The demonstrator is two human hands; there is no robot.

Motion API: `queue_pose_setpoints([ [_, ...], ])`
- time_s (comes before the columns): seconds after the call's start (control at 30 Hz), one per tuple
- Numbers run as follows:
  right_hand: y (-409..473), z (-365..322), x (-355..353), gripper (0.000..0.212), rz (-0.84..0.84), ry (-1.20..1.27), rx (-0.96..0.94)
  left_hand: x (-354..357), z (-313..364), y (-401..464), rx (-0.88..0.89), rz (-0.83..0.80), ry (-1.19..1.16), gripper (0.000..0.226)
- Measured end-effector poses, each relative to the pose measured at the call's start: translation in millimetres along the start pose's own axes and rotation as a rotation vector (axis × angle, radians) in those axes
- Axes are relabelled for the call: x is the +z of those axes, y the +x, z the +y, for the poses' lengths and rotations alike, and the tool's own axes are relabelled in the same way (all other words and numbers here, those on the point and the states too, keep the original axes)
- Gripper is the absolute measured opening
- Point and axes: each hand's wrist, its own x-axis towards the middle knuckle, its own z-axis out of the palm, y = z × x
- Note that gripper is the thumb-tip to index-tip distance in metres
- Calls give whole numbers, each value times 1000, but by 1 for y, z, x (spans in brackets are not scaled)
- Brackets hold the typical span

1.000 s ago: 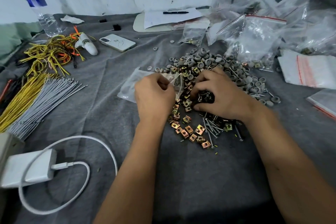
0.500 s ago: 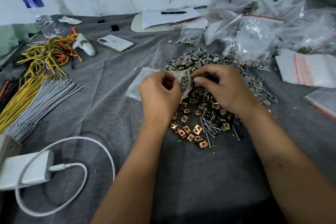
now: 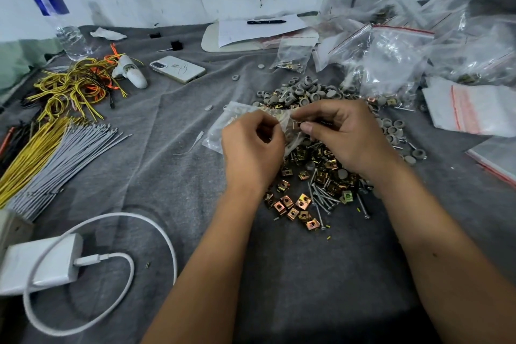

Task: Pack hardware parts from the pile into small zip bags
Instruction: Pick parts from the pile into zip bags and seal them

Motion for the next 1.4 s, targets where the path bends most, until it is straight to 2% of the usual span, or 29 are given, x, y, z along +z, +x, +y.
queue_pose_setpoints([
  [0.1,-1,0,-3,18,-50,-83,-28,-5,1,2,-25,133,46,14],
  [0.2,-3,1,-8,14,-111,-92,21,-10,1,5,-98,246,22,13],
  [0.27,-3,2,-13,10,-77,-136,27,-11,2,5,-110,263,13,14],
  [0.33,-2,4,-18,7,-72,-287,14,-11,3,4,-93,253,14,13],
  [0.43,-1,4,-23,11,-168,-520,57,-10,4,3,-63,241,28,12],
  [0.53,-2,0,-25,24,-271,-611,143,-10,3,3,-61,239,26,11],
  [0.63,-2,-3,-28,30,-268,-623,202,-9,3,2,-50,224,30,11],
  [0.87,1,2,-26,10,-203,-675,169,-5,1,1,-14,179,45,10],
  [0.93,0,4,-25,8,-117,-571,114,-4,1,2,-3,175,43,9],
  [1.03,-1,2,-23,7,86,-284,61,-3,1,2,21,158,52,9],
  [1.1,-1,0,-18,8,129,-174,38,-2,1,1,63,114,69,9],
  [1.27,-1,-1,-4,17,57,-234,-61,2,4,-3,184,-21,92,6],
  [1.4,-1,-1,3,23,-40,-371,-108,2,7,-4,178,33,64,9],
])
